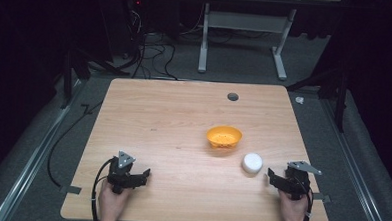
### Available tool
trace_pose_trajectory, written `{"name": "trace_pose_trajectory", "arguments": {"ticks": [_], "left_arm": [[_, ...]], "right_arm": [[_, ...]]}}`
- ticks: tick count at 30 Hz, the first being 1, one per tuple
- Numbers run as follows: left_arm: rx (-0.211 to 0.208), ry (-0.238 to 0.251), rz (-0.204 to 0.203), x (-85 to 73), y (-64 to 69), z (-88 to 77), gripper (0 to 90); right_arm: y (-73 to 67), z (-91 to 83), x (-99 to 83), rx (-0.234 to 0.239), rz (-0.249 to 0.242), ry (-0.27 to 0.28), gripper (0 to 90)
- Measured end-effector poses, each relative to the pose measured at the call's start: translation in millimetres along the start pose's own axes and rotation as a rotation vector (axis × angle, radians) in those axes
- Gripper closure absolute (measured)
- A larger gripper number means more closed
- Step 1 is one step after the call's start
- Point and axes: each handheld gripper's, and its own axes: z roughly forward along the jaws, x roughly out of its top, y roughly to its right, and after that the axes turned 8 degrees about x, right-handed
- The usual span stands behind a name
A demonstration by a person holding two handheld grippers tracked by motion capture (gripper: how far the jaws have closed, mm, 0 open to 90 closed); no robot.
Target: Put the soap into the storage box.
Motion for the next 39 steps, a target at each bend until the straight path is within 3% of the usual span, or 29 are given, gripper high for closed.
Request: {"name": "trace_pose_trajectory", "arguments": {"ticks": [11,14,19,29,39], "left_arm": [[0.000,0.000,0.000,0.0,0.0,0.0,14.7],[0.000,0.000,0.000,0.0,0.0,0.0,14.7],[0.000,0.000,0.000,0.0,0.0,0.0,14.7],[0.000,0.000,0.000,0.0,0.0,0.0,14.7],[0.000,0.000,0.000,0.0,0.0,0.0,14.7]], "right_arm": [[-9.4,-15.3,-3.4,0.040,-0.054,0.022,25.3],[-13.6,-18.2,-3.9,0.070,-0.056,0.025,24.1],[-23.9,-21.2,-4.9,0.073,-0.105,0.021,21.7],[-37.3,-19.2,0.2,0.107,-0.128,0.013,19.0],[-49.9,-5.3,15.5,0.126,-0.145,-0.027,17.5]]}}
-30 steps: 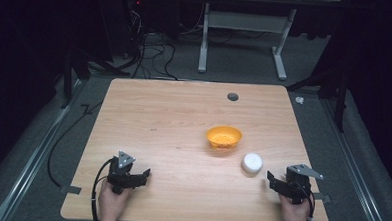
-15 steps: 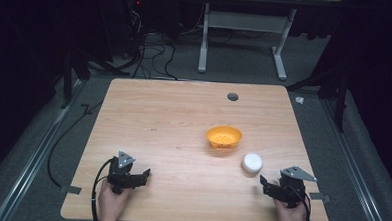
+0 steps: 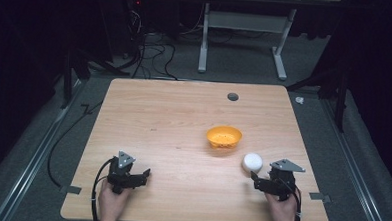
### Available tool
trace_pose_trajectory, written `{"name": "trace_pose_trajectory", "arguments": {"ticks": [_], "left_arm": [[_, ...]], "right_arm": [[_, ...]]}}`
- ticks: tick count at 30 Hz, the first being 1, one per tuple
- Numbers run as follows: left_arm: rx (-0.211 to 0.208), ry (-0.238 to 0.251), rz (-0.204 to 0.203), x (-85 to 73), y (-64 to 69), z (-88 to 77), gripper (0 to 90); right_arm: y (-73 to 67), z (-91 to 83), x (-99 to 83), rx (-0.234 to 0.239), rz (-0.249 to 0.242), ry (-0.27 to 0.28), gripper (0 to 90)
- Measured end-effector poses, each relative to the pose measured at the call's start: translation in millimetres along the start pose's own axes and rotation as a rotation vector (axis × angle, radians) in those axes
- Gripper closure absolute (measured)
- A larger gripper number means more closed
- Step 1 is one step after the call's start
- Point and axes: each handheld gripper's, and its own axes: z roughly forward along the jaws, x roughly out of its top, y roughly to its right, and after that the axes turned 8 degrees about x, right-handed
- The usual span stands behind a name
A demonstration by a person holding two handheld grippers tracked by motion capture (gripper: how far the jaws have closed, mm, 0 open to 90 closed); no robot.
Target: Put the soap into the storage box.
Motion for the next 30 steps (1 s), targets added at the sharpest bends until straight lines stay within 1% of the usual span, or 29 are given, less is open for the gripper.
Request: {"name": "trace_pose_trajectory", "arguments": {"ticks": [6,12,13,18,23,25,30], "left_arm": [[0.000,0.000,0.000,0.0,0.0,0.0,14.7],[-0.001,0.000,-0.001,0.0,-0.1,0.0,14.7],[-0.001,0.000,-0.001,0.0,-0.1,0.0,14.7],[-0.001,0.000,-0.001,0.0,-0.1,0.0,14.7],[-0.001,0.000,0.000,0.0,-0.1,0.0,14.7],[0.000,0.000,0.000,0.0,-0.1,0.0,14.7],[0.000,0.000,0.000,-0.1,0.0,-0.1,14.7]], "right_arm": [[-3.8,10.2,14.2,0.002,0.000,-0.030,15.6],[-5.7,24.2,26.1,0.007,0.014,-0.092,14.6],[-5.5,26.5,27.5,0.005,0.010,-0.101,14.5],[-4.0,36.4,31.9,0.002,0.029,-0.147,14.8],[-5.0,41.6,33.1,-0.008,0.037,-0.155,17.3],[-5.4,43.1,33.4,-0.013,0.029,-0.160,18.7],[-5.2,45.5,33.2,-0.009,0.032,-0.176,21.3]]}}
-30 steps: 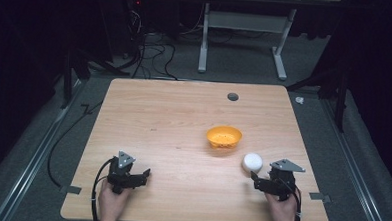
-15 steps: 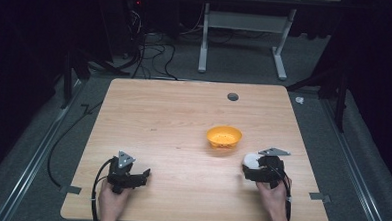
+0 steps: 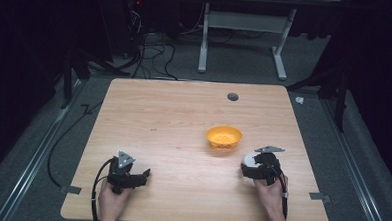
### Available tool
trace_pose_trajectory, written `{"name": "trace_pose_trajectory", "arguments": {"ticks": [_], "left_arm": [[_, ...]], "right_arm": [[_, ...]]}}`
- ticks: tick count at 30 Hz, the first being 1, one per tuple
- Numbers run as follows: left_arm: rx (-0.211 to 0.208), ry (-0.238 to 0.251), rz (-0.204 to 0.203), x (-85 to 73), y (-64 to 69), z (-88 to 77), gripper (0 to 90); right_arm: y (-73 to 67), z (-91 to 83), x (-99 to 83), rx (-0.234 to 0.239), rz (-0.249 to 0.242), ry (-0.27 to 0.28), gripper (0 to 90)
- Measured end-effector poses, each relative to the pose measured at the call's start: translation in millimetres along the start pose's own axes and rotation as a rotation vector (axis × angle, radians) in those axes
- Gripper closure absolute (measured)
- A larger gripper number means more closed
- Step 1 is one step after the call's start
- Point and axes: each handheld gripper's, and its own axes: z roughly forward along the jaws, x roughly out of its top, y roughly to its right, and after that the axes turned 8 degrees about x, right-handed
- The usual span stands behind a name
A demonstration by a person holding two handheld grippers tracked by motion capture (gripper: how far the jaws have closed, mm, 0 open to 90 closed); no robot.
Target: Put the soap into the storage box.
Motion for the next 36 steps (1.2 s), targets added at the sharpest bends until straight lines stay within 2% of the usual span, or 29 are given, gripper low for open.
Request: {"name": "trace_pose_trajectory", "arguments": {"ticks": [4,9,18,25,36], "left_arm": [[0.000,0.000,0.000,0.0,0.0,0.0,14.7],[0.000,0.000,0.000,0.0,0.0,0.0,14.7],[0.000,0.000,0.000,0.0,-0.1,-0.1,14.7],[-0.001,0.001,0.001,-0.1,-0.1,-0.1,14.7],[-0.001,0.001,0.001,-0.1,-0.1,-0.1,14.7]], "right_arm": [[1.7,0.2,-1.1,0.007,0.003,-0.002,22.6],[-0.4,1.1,-0.9,-0.008,-0.040,-0.022,22.9],[-0.5,0.3,-0.7,0.002,-0.044,-0.028,23.3],[0.7,-3.9,-2.4,0.010,-0.030,-0.010,23.3],[-1.6,-12.1,-1.9,0.032,-0.044,0.027,23.4]]}}
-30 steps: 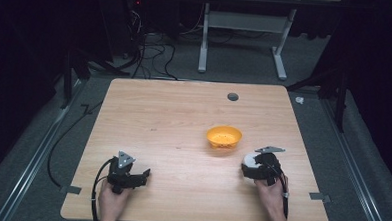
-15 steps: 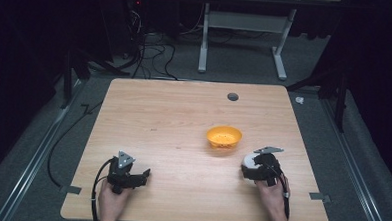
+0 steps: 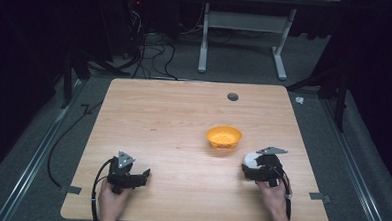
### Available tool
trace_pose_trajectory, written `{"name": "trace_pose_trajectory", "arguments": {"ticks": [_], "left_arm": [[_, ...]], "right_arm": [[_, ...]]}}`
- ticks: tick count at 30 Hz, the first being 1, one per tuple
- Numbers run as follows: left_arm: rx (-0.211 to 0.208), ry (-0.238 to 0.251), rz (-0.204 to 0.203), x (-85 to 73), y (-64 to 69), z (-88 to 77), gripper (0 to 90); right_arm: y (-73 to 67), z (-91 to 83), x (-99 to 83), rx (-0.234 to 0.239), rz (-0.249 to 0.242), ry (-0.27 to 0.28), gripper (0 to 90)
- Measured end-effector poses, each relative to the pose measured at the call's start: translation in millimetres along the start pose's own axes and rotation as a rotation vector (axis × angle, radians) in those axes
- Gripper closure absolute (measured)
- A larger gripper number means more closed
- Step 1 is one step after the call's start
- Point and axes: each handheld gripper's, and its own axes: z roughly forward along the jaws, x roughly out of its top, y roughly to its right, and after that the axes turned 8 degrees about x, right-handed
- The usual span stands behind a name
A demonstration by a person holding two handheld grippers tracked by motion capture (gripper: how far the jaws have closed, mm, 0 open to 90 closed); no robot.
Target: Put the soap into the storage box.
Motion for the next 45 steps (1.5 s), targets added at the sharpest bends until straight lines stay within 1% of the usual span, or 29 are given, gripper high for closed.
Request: {"name": "trace_pose_trajectory", "arguments": {"ticks": [5,17,25,34,45], "left_arm": [[0.000,0.000,0.000,-0.1,0.0,-0.1,14.7],[0.000,0.000,0.001,-0.1,0.1,0.0,14.6],[0.000,0.000,0.000,-0.1,0.0,-0.1,14.7],[0.000,0.001,-0.001,0.2,-0.1,0.3,14.7],[0.003,0.002,-0.003,0.9,-0.5,1.3,14.7]], "right_arm": [[-4.1,-2.8,2.1,0.010,-0.008,0.008,23.3],[-11.4,-17.1,13.2,0.031,-0.033,0.038,23.3],[-14.9,-24.7,22.9,0.054,-0.037,0.066,23.3],[-19.5,-27.4,32.5,0.061,-0.050,0.083,23.4],[-18.7,-30.5,44.4,0.097,-0.042,0.097,23.4]]}}
